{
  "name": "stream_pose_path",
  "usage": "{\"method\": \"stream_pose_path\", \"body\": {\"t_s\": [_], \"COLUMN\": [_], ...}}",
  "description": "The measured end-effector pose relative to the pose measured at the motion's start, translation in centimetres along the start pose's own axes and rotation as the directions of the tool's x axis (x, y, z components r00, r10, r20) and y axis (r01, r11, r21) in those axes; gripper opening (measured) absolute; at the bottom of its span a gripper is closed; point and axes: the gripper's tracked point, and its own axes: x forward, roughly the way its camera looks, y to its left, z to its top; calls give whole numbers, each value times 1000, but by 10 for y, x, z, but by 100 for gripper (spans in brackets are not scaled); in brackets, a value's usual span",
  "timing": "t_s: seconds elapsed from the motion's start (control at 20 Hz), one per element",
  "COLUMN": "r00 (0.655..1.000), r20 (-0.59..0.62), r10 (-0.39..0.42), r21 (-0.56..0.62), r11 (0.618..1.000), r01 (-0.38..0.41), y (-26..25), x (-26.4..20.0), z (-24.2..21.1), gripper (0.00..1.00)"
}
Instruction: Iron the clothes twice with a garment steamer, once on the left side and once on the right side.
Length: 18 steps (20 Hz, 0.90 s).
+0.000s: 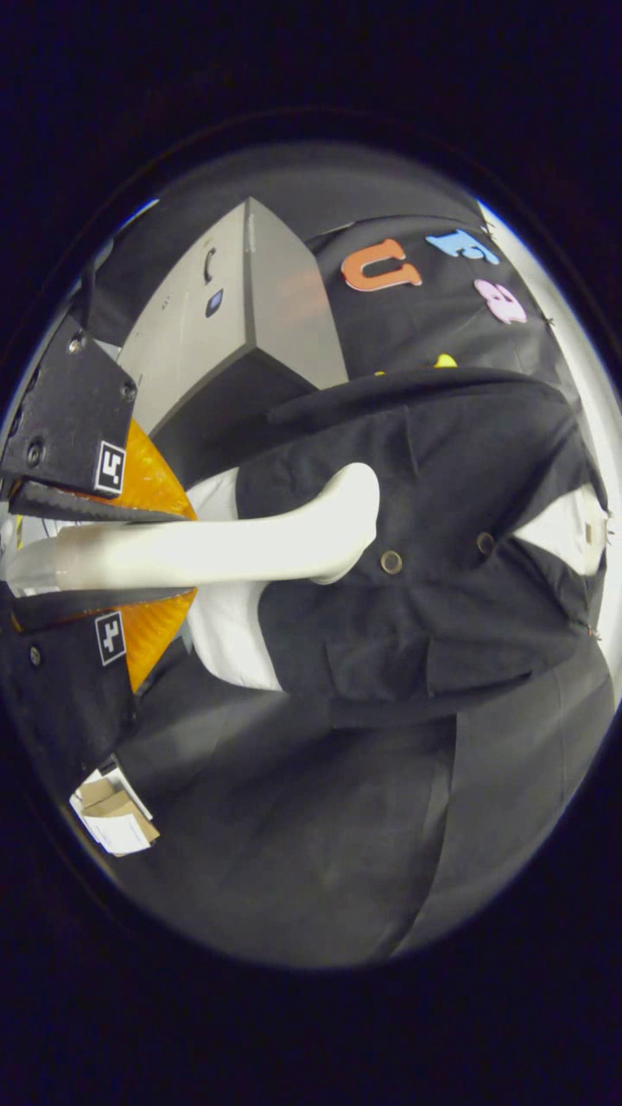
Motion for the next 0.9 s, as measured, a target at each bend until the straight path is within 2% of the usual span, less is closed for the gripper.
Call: {"method": "stream_pose_path", "body": {"t_s": [0.3,0.65,0.9], "r00": [990,962,929], "r20": [133,258,356], "r10": [-42,-89,-101], "r21": [106,224,254], "r11": [994,974,967], "r01": [28,30,7], "y": [-51,-97,-109], "x": [-41,-52,-58], "z": [73,157,227], "gripper": [36,36,36]}}
